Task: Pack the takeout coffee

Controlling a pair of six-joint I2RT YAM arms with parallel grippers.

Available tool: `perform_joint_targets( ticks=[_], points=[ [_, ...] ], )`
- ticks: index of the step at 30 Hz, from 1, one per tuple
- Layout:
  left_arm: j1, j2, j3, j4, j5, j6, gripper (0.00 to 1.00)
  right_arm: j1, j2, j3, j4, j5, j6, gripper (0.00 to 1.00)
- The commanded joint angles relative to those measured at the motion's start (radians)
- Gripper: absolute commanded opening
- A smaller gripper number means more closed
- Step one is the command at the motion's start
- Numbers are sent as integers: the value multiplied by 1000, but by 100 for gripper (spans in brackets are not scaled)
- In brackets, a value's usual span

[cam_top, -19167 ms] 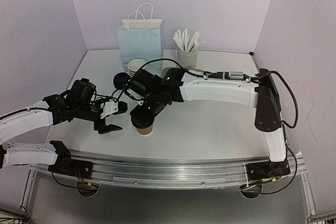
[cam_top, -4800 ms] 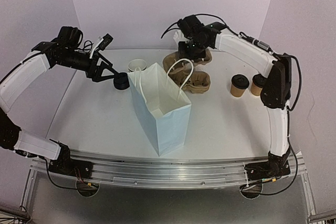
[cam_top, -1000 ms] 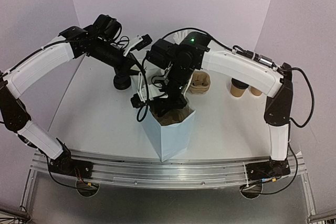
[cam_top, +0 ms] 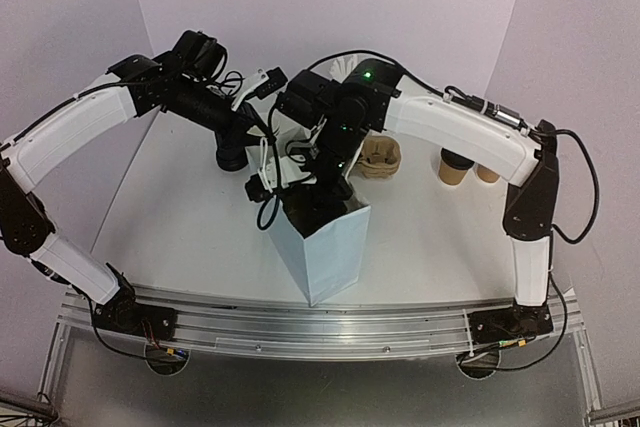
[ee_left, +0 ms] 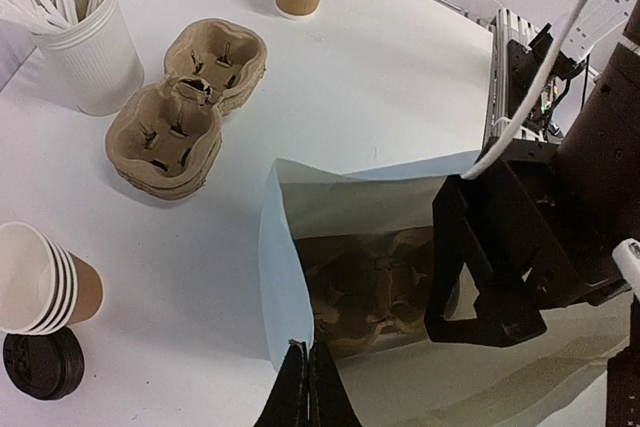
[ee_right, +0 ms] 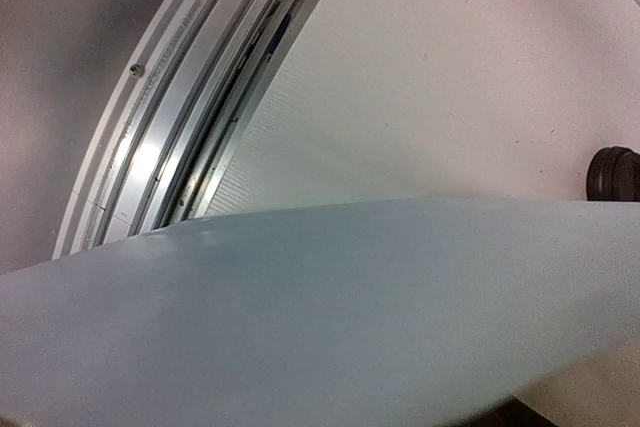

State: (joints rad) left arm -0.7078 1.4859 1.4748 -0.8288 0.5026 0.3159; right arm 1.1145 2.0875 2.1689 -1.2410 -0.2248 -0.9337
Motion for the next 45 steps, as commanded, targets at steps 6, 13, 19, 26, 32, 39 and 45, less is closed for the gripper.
perform_joint_targets(
  ticks=[6,13,19,26,32,39,45],
  points=[
    [-1,-34,-15,12,-7,46,0,6,-166,-24,147,25,-4,76],
    [-1,-43,-20,12,-28,26,0,-10,-247,-98,268,89,20,76],
    [-1,-72,-32,48,-43,-56,0,-23,-262,-173,311,132,26,75],
    [-1,-113,-74,64,-62,-144,0,-25,-223,-211,363,296,84,74],
    [-1,-164,-163,96,-109,-210,0,-24,-198,-136,385,356,220,74],
    [-1,-228,-216,163,-74,-216,0,-24,-264,-258,407,318,107,73],
    [-1,-231,-220,158,-64,-155,0,-23,-307,-360,388,316,-21,74]
  ],
)
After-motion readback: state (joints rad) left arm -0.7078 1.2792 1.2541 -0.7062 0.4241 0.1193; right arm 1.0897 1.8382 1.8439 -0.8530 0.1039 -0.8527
